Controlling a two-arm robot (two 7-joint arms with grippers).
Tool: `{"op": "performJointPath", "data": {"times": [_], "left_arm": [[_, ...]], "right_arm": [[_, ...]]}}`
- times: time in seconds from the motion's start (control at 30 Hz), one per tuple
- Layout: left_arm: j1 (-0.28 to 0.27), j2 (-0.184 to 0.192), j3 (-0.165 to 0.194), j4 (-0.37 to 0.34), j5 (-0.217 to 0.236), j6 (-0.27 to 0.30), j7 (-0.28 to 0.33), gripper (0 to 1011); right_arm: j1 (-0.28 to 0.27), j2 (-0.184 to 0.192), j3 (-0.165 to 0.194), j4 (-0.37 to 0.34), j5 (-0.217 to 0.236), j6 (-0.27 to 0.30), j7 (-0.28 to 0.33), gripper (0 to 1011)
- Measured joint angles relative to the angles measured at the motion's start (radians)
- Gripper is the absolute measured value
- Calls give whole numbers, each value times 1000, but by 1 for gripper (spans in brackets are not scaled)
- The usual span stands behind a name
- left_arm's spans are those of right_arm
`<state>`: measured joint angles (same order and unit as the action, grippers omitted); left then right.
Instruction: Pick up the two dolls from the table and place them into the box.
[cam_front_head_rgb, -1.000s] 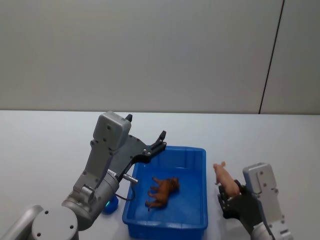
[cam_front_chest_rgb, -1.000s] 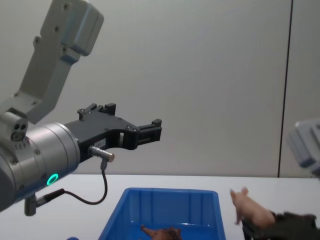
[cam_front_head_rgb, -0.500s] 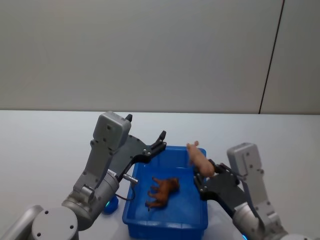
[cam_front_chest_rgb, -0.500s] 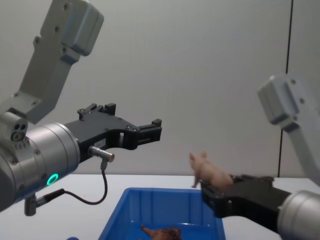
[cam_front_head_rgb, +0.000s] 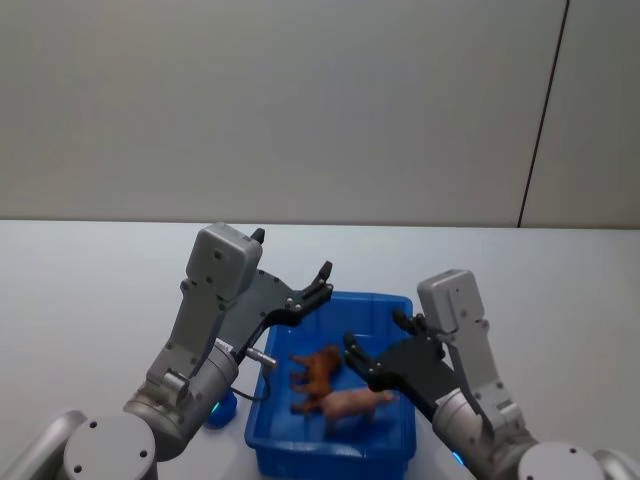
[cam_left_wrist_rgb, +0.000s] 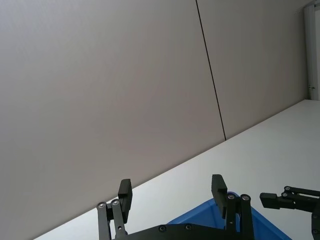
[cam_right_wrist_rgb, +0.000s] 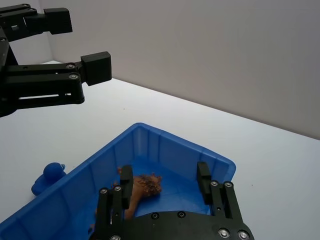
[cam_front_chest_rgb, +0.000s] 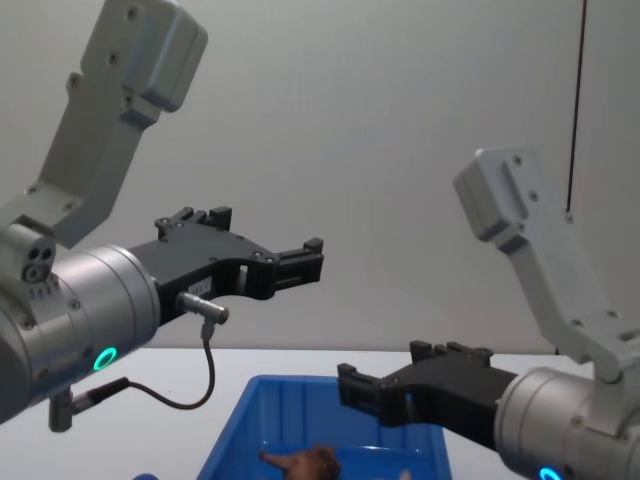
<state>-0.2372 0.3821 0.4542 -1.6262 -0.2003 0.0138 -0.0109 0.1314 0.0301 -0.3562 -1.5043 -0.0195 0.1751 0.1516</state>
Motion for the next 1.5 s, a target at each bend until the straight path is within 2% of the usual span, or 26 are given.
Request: {"op": "performJointPath", "data": {"times": [0.13, 0.17, 0.33, 0.67, 0.97, 1.5], "left_arm": [[0, 0, 0, 0, 0, 0, 0, 1001], [0, 0, 0, 0, 0, 0, 0, 1001], [0, 0, 0, 0, 0, 0, 0, 1001], [0, 0, 0, 0, 0, 0, 0, 1001], [0, 0, 0, 0, 0, 0, 0, 1001], [1, 0, -1, 0, 0, 0, 0, 1001]], "right_arm": [[6, -6, -2, 9, -6, 2, -4, 865], [6, -6, -2, 9, -7, 2, -6, 865], [0, -3, -2, 2, -19, -6, -34, 1001], [-47, 28, 18, -51, -23, -13, -118, 1001], [-98, 72, 52, -106, 5, 2, -191, 1001], [-141, 109, 81, -152, 32, 18, -243, 1001]]}}
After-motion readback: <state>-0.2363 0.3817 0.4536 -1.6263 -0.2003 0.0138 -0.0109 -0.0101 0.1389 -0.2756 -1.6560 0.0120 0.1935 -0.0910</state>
